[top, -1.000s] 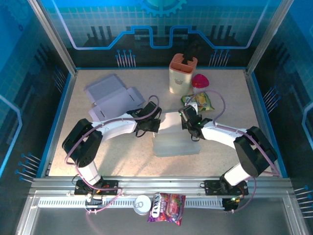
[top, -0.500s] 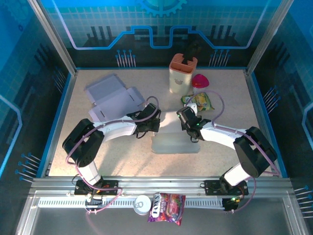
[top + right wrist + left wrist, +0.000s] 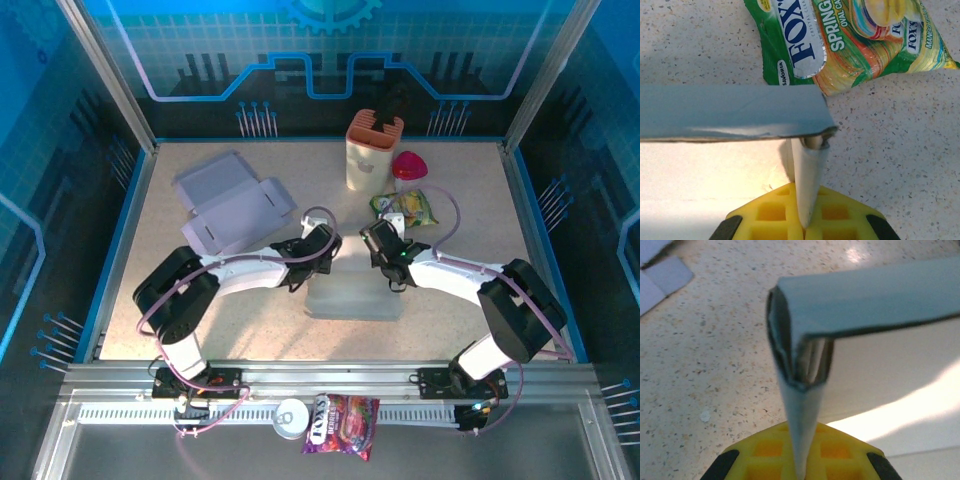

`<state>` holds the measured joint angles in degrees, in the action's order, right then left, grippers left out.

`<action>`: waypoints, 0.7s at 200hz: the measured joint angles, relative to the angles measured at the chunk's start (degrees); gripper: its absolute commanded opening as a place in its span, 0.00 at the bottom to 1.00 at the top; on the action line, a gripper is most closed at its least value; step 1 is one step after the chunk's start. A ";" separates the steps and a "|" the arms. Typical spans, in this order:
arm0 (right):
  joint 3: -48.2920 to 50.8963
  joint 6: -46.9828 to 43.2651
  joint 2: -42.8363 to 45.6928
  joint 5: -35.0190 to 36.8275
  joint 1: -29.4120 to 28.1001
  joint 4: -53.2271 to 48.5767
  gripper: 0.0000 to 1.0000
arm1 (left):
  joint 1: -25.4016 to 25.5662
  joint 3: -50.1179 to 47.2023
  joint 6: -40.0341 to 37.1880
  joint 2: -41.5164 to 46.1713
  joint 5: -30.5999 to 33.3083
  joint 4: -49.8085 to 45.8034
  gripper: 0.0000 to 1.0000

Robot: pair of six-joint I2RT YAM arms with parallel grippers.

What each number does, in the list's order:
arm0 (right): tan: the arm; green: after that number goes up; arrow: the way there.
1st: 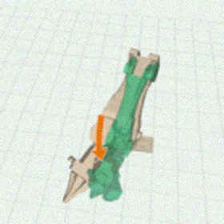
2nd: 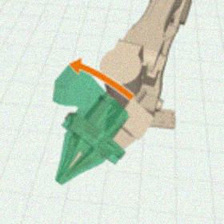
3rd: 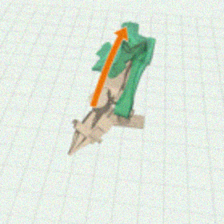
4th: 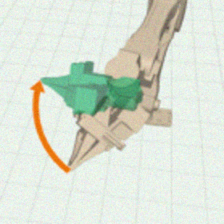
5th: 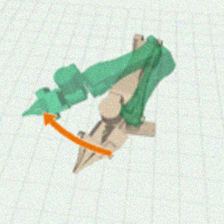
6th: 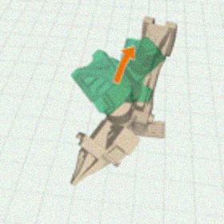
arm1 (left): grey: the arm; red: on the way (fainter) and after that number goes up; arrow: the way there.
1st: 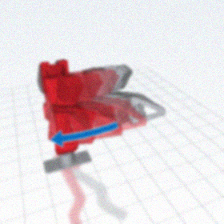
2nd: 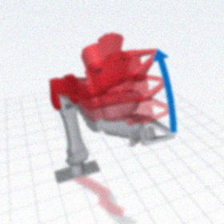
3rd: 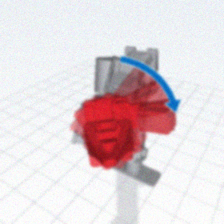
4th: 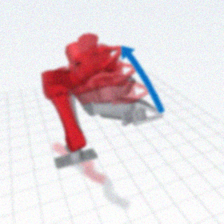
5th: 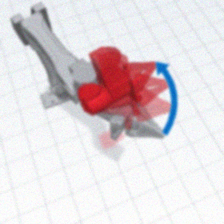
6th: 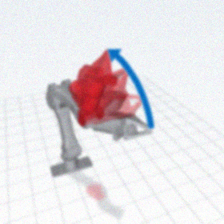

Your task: Fold the paper box

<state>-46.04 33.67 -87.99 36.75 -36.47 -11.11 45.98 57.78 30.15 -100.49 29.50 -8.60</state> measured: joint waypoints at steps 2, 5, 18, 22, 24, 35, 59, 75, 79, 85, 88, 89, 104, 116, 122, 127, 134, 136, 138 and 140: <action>0.00 0.20 0.00 0.00 -0.02 -0.02 0.00 | 0.20 0.24 0.35 -0.24 0.68 -0.15 0.00; -0.02 0.44 0.00 -0.02 -0.02 -0.02 0.00 | 0.46 0.52 0.79 -0.55 1.42 -0.42 0.00; -0.13 0.98 0.00 -0.04 -0.15 -0.24 0.00 | 1.55 2.49 3.48 -2.32 5.27 -2.60 0.00; -0.17 1.14 -0.02 -0.04 -0.24 -0.42 0.00 | 1.79 3.23 4.59 -2.99 6.43 -3.45 0.00; -0.20 1.18 -0.02 -0.07 -0.24 -0.42 0.00 | 1.95 3.72 4.98 -3.34 7.02 -4.07 0.00; -0.26 1.51 -0.04 -0.13 -0.33 -0.57 0.00 | 2.67 6.34 7.80 -5.57 10.12 -6.93 0.00; -0.74 2.14 -0.46 -0.31 -0.33 -0.87 0.00 | 4.20 10.05 12.02 -9.20 15.72 -10.86 0.00; -1.25 2.36 -0.92 -0.39 -0.33 -0.90 0.00 | 4.92 10.54 14.01 -10.05 18.43 -11.91 0.00; -1.31 2.38 -0.98 -0.39 -0.35 -0.87 0.00 | 5.09 10.56 14.38 -10.12 18.84 -12.04 0.00; -1.33 2.38 -1.05 -0.42 -0.33 -0.83 0.00 | 5.25 10.54 14.88 -10.19 19.39 -12.13 0.00; -1.33 2.38 -1.07 -0.44 -0.33 -0.83 0.00 | 5.31 10.56 14.99 -10.19 19.47 -12.13 0.00; -1.33 2.38 -1.07 -0.46 -0.35 -0.83 0.00 | 5.31 10.54 14.99 -10.19 19.50 -12.13 0.00; -1.36 2.38 -1.07 -0.57 -0.35 -0.81 0.00 | 5.35 10.56 15.52 -10.21 19.63 -12.13 0.00; -1.36 2.38 -1.07 -0.59 -0.35 -0.81 0.00 | 5.38 10.54 16.11 -10.21 19.58 -12.13 0.00; -1.36 2.38 -1.07 -0.61 -0.33 -0.81 0.00 | 5.38 10.56 16.35 -10.21 19.56 -12.15 0.00; -1.36 2.38 -1.07 -0.61 -0.35 -0.81 0.00 | 5.38 10.56 16.48 -10.19 19.54 -12.13 0.00; -1.36 2.38 -1.07 -0.63 -0.33 -0.81 0.00 | 5.35 10.54 16.50 -10.16 19.41 -12.13 0.04; -1.36 2.38 -1.07 -0.63 -0.35 -0.81 0.00 | 5.35 10.54 16.50 -10.12 19.28 -12.11 0.07; -1.36 2.38 -1.07 -0.63 -0.33 -0.81 0.00 | 5.35 10.54 16.50 -10.10 19.26 -12.11 0.09; -1.36 2.38 -1.07 -0.63 -0.35 -0.81 0.00 | 5.35 10.51 16.46 -10.01 19.08 -12.09 0.11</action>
<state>-47.40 36.05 -89.06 36.12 -36.82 -11.92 51.33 68.29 46.61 -110.50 48.58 -20.69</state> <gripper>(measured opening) 0.043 0.067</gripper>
